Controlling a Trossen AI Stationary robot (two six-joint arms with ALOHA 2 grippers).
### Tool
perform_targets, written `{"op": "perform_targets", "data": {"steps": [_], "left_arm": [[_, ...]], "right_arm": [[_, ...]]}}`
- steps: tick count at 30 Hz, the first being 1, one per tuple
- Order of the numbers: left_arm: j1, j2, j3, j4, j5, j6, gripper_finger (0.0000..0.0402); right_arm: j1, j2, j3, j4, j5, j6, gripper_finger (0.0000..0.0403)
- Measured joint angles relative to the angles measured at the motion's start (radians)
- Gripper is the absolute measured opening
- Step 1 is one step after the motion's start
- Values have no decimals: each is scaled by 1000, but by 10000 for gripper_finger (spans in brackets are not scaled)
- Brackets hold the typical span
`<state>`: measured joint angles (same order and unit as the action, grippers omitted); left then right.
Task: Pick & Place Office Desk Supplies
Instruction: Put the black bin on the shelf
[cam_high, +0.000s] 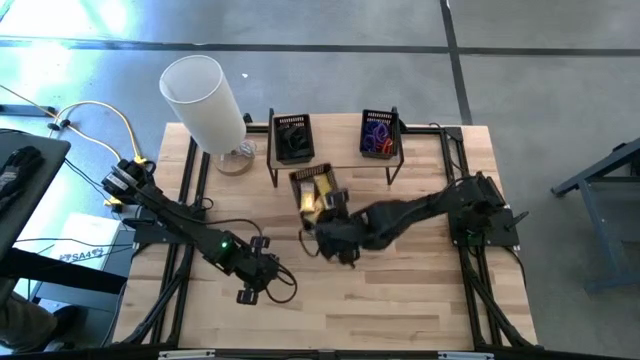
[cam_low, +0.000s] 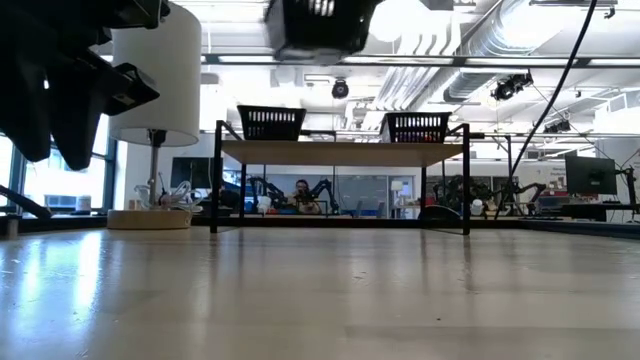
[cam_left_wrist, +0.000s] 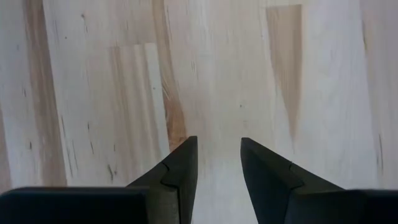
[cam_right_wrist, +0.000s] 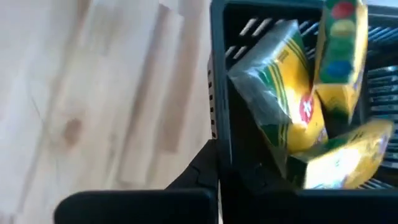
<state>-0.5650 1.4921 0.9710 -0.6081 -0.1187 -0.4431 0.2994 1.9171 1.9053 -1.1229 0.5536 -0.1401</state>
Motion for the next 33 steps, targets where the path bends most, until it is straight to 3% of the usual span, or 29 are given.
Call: {"op": "perform_targets", "data": {"steps": [8,20,24,33], "left_arm": [[-7,0,0,7,-11,-3,117],[-9,0,0,12,-17,-3,117],[-18,0,0,12,-18,-14,117],[-43,0,0,11,-75,1,117]], "right_arm": [[-143,-42,171,-180,-24,-35,2],[-518,-42,169,-158,-307,-86,2],[-570,-18,158,-102,-392,-93,2],[-608,7,85,-90,-424,-135,2]]}}
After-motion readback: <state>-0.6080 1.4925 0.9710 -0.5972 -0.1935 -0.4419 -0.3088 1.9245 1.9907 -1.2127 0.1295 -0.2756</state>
